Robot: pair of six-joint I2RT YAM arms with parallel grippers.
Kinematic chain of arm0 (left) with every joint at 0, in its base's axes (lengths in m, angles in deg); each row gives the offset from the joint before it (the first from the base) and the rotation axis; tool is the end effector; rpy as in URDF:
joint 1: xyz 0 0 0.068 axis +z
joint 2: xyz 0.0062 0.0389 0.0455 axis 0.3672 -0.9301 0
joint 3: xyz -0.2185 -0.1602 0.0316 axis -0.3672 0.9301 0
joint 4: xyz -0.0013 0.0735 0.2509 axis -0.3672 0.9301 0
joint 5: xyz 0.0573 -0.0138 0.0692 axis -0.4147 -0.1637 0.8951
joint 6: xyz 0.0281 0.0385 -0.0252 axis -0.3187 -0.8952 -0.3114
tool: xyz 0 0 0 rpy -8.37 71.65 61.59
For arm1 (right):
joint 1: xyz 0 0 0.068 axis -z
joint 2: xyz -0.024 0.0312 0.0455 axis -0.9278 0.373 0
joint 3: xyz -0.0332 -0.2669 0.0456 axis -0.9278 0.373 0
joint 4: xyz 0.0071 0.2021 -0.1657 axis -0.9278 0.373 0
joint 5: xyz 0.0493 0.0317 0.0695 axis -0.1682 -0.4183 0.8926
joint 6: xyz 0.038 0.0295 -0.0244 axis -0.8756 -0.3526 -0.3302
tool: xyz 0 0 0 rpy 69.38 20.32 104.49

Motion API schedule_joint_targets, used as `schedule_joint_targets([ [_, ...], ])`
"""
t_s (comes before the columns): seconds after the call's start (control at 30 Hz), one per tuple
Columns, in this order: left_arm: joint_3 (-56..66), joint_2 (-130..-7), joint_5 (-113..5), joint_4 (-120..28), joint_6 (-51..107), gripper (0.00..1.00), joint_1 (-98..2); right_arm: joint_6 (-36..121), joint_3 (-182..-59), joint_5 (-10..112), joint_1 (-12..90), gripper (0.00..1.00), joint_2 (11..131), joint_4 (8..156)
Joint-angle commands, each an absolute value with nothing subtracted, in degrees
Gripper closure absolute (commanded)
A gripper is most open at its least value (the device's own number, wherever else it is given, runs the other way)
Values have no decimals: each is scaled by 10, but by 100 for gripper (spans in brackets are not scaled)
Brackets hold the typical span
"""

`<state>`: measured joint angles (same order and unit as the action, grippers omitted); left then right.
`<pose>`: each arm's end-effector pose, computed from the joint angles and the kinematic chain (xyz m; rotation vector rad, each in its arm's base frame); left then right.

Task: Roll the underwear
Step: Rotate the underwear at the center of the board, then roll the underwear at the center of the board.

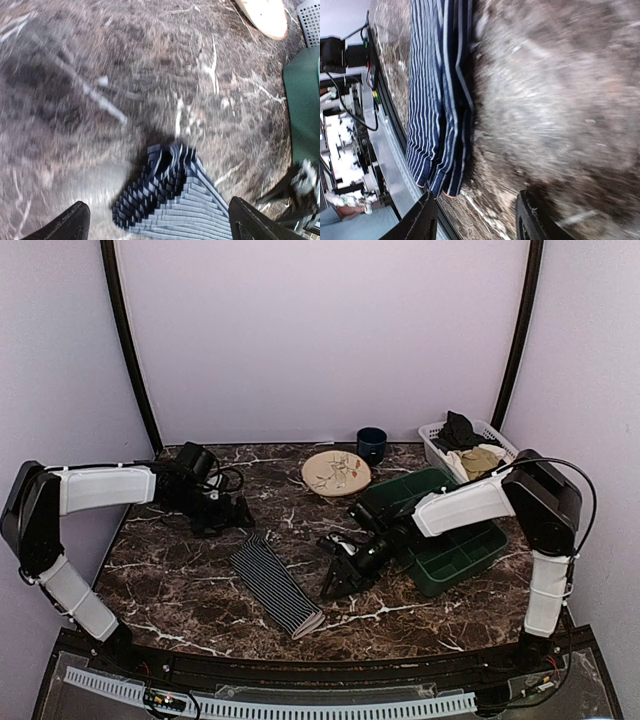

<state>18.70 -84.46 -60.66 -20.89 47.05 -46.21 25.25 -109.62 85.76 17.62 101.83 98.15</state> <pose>0.2921 -0.1441 0.2055 -0.0209 2.6489 -0.6838 0.2189 0.3034 0.1306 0.8774 -2.6354 -1.2570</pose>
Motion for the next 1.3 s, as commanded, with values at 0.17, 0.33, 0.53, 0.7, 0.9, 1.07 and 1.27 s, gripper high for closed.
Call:
schedule_joint_targets([
  [0.17,339,-729,-636,-189,501,9,-538,288,-1123,837,191,55,1002,1015],
  [0.33,339,-754,-662,-259,524,23,-555,308,-1130,826,192,55,991,1019],
  [0.53,260,-861,-658,-293,504,28,-547,314,-1113,812,204,59,961,1008],
  [0.7,184,-948,-691,-303,463,32,-514,313,-1094,815,207,61,939,995],
  [0.9,107,-953,-694,-259,389,19,-485,294,-1104,829,206,62,932,971],
  [1.07,170,-821,-663,-250,355,3,-485,256,-1135,855,189,66,943,922],
  [1.27,302,-632,-589,-265,299,5,-551,256,-1204,855,156,66,1011,892],
])
